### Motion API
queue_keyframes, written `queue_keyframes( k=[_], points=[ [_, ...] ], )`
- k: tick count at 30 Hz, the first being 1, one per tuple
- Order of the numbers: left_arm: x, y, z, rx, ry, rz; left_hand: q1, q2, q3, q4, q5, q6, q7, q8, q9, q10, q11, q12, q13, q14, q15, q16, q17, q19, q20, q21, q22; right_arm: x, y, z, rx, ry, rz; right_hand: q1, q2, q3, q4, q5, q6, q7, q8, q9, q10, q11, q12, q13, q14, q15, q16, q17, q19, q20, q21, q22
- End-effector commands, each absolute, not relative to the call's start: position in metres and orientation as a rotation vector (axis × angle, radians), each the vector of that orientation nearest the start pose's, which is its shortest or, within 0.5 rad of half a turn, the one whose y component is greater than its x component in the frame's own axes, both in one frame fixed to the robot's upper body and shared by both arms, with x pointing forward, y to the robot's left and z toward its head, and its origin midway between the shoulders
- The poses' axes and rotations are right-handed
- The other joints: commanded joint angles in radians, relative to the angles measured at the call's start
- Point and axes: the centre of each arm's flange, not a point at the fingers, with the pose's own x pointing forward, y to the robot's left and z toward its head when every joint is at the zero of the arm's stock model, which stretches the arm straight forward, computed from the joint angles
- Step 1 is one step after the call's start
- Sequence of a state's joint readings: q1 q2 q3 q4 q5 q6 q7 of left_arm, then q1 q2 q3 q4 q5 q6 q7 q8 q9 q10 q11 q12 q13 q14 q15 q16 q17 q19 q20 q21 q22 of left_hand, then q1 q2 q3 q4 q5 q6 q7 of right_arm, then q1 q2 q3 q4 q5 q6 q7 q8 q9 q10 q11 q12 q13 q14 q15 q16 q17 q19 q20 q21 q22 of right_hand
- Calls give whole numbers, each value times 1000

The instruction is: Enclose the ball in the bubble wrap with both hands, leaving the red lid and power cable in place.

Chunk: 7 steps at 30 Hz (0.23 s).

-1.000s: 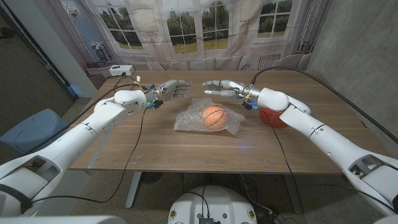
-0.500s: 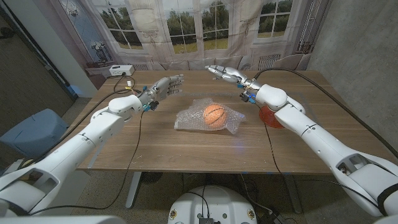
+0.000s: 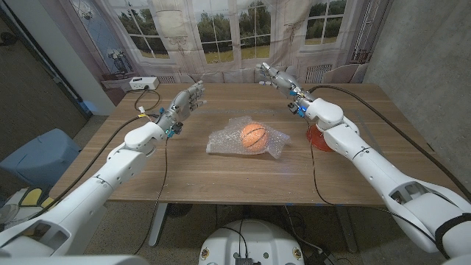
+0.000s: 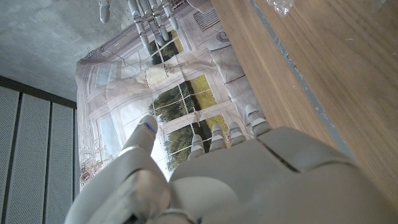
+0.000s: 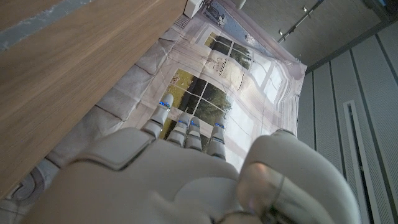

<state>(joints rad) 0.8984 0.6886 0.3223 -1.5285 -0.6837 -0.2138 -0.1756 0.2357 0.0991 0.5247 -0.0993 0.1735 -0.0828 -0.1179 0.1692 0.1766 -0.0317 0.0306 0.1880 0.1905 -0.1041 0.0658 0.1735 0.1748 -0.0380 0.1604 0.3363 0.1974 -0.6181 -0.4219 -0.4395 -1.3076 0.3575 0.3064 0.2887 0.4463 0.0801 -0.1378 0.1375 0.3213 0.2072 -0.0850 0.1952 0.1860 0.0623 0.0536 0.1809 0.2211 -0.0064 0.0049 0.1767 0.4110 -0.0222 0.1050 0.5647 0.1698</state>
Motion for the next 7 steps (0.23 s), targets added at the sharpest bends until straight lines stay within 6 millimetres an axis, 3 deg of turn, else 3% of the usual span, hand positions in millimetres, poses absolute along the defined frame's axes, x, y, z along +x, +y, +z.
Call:
queue_keyframes(
  k=[1, 3, 7],
  points=[
    [594, 306, 4, 66, -665, -365, -11, 0, -3, 1, -1, -3, -6, 3, -1, -12, 1, -1, 3, -10, -5, 0, 3, -3, -7, -1, 2, 647, -219, 83, -142, -797, 384, -3, 14, -4, -12, -9, 26, 8, 4, 0, 1, -5, 12, -14, -48, 8, 2, -42, -90, 6, -60, 1],
    [595, 306, 2, 62, -657, -368, -12, 0, -3, 1, -1, -4, -5, 4, -1, -12, 3, 0, 3, -10, -5, 0, 2, -3, -8, -1, 1, 647, -223, 79, -128, -798, 349, -6, 17, -6, -13, -12, 32, 10, 3, 0, 3, -12, 14, -19, -75, 0, 0, -61, -135, 15, -90, 1],
    [598, 309, -2, 43, -647, -367, -15, 1, -4, 2, -2, -8, -4, 4, -1, -17, 7, 0, 2, -12, -5, 1, 2, -3, -9, -2, 1, 649, -225, 69, -95, -789, 335, -7, 19, -6, -15, -14, 37, 9, 3, 0, 4, -15, 15, -21, -87, -13, 0, -72, -148, 19, -103, 1]
  ],
)
